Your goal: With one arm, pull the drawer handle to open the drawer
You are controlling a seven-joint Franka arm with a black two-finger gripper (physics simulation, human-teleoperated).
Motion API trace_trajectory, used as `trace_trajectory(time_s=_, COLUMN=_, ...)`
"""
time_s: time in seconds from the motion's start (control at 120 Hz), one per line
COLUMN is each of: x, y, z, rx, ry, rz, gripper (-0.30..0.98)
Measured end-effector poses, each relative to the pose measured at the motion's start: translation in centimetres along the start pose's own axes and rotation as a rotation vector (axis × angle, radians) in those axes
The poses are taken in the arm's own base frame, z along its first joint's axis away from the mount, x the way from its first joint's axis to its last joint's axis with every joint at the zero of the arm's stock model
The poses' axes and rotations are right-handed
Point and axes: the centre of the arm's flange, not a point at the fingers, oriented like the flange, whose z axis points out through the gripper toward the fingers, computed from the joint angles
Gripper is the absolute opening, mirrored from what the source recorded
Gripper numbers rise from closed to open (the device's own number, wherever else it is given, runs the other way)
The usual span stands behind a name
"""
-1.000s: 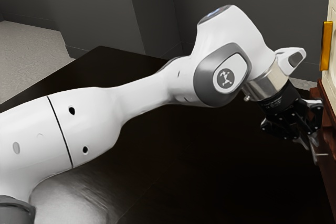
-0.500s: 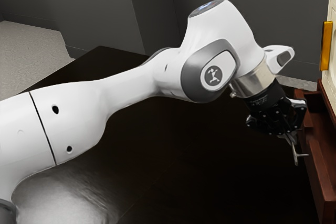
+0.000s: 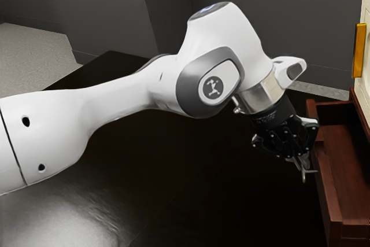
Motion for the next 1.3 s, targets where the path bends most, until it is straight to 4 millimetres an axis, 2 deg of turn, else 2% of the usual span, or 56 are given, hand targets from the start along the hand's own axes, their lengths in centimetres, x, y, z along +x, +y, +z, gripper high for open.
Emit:
trace_trajectory(time_s=0.492, x=-0.4, y=-2.2, z=-1.5, rx=-0.003, ry=0.005, rz=-0.028, gripper=-0.1)
trace_trajectory(time_s=1.3, x=-0.9, y=-5.9, z=-2.8, rx=0.044, ry=0.025, rz=-0.061, gripper=-0.09)
